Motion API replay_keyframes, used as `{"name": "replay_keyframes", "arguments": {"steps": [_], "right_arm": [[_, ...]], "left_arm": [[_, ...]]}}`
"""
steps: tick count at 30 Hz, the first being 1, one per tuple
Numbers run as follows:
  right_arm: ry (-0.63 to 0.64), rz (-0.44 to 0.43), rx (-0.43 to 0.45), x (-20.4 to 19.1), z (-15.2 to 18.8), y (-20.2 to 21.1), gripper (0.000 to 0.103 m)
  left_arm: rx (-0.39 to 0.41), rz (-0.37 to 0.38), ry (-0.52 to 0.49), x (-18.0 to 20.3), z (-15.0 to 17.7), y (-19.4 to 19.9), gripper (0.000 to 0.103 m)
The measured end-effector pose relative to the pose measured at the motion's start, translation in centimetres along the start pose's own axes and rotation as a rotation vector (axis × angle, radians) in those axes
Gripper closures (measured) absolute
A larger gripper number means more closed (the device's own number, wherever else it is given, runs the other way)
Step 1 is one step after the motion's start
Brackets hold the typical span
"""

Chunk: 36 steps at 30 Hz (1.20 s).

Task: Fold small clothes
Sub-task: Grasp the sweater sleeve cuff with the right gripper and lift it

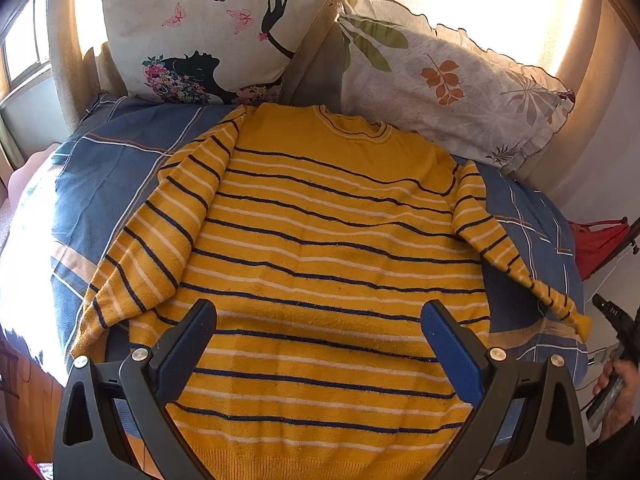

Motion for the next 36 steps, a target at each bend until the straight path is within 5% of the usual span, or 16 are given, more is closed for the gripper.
{"name": "replay_keyframes", "arguments": {"steps": [2,5,6,7,9,12,20,23,24,28,36], "right_arm": [[0.008,0.144,0.008,3.5,-1.4,-1.0,0.102],[-0.085,0.109,0.015,5.3,-2.4,-0.3,0.101],[-0.126,0.057,0.004,5.2,-2.1,0.1,0.088],[-0.178,-0.028,-0.028,4.4,-1.4,0.4,0.052],[-0.261,-0.194,-0.075,2.6,0.4,1.2,0.025],[-0.348,-0.351,-0.161,0.2,4.0,2.1,0.025],[-0.384,-0.282,-0.236,-1.2,10.0,0.7,0.036],[-0.390,-0.331,-0.238,-3.2,9.8,-0.7,0.089],[-0.416,-0.366,-0.271,-3.5,9.9,-1.2,0.097],[-0.410,-0.354,-0.192,-1.6,6.1,-0.8,0.097],[-0.424,-0.049,-0.003,11.0,-4.0,-0.8,0.098]], "left_arm": [[-0.004,0.005,-0.010,0.4,0.1,-0.1,0.001],[-0.003,0.001,-0.021,0.6,0.3,-0.1,0.001],[-0.005,0.000,-0.019,0.6,0.3,-0.1,0.001],[-0.008,-0.001,-0.015,0.5,0.3,-0.2,0.001],[-0.012,-0.006,-0.005,0.3,0.3,-0.4,0.001],[-0.016,-0.006,0.001,0.2,0.3,-0.5,0.001],[-0.044,0.021,-0.036,1.6,1.1,-1.2,0.001],[-0.048,0.030,-0.055,2.3,1.3,-1.3,0.001],[-0.044,0.031,-0.061,2.5,1.2,-1.2,0.001],[-0.012,0.012,-0.059,1.8,0.7,-0.5,0.001],[-0.022,-0.062,0.055,-3.2,0.7,-0.4,0.001]]}}
Point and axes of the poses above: each gripper's, at about its wrist camera, not at the fingertips, and y roughly against the way its jaws point, x to its right, z to its underside, the point moved 7 cm from there along -y, roughly the way its jaws point, and after that the axes turned 11 degrees about x, right-handed, at the moved point
